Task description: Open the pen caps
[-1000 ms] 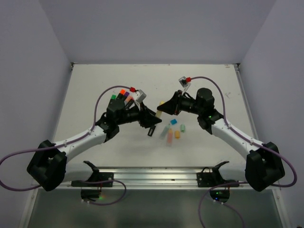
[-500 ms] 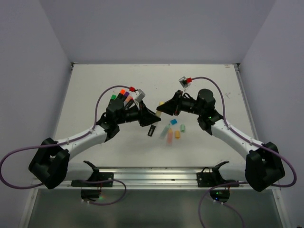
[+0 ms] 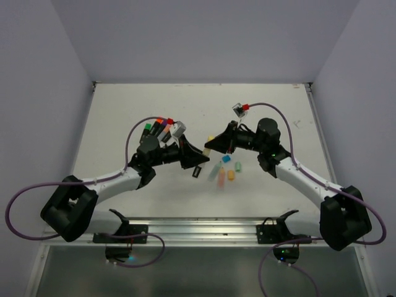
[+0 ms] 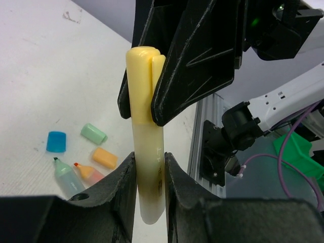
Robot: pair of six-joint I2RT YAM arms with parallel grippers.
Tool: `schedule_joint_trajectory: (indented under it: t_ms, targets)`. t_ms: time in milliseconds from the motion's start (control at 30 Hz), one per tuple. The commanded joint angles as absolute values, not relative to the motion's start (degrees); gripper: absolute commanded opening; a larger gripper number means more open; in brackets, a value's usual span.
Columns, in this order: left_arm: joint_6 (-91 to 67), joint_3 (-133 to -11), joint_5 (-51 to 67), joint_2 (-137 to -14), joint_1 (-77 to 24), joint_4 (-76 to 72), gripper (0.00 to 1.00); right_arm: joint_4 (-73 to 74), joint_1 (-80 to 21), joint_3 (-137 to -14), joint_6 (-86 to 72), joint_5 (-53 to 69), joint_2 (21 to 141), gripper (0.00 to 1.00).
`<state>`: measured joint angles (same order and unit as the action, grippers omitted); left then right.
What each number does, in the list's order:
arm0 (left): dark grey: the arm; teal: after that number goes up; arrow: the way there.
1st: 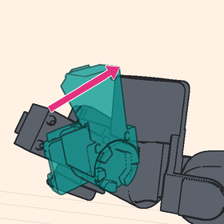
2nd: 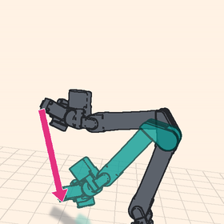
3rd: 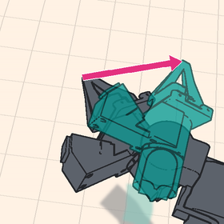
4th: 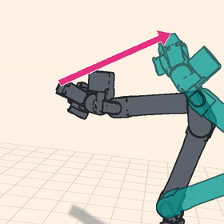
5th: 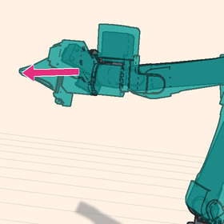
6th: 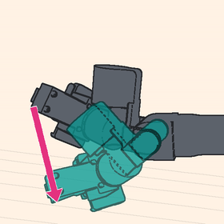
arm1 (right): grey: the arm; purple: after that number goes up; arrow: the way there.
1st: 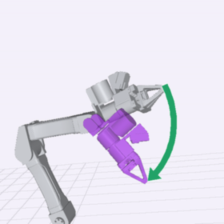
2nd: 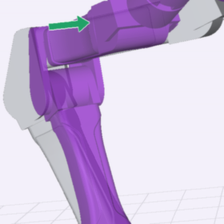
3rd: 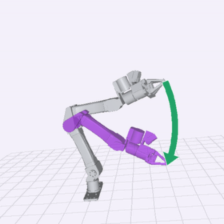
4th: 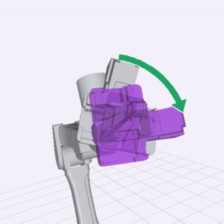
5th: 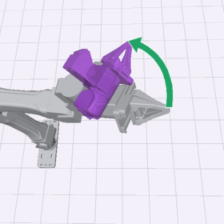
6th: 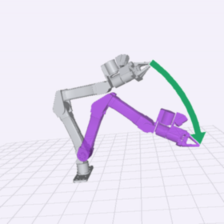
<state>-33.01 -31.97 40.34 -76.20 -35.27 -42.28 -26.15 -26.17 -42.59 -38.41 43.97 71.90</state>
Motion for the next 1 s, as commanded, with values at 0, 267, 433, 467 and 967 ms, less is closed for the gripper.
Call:
schedule_joint_trajectory:
  t_ms: [0, 267, 433, 467, 967]
  targets:
    - [-36.03, -26.12, 47.11, -77.34, -35.86, -46.4, 0.0, -31.9, -22.86, -44.47, -39.29, 42.18, 68.56, 0.0]
    - [-36.12, -23.64, 46.76, -77.52, -36.47, -46.23, 0.0, -31.9, -18.02, -47.45, -39.2, 41.14, 66.71, 0.0]
    - [-36.39, -23.82, 46.76, -79.36, -37.61, -46.14, 0.0, -31.73, -16.53, -48.6, -37.36, 37.63, 64.78, 0.0]
    - [-36.56, -23.91, 46.76, -79.97, -37.79, -46.14, 0.0, -31.47, -16.52, -48.95, -37.01, 36.4, 64.34, 0.0]
    - [-32.1, -29.61, 35.19, -78.93, -38.94, -32.98, 0.0, -15.93, -16.26, -53.96, -27.25, 29.45, 61.87, 0.0]
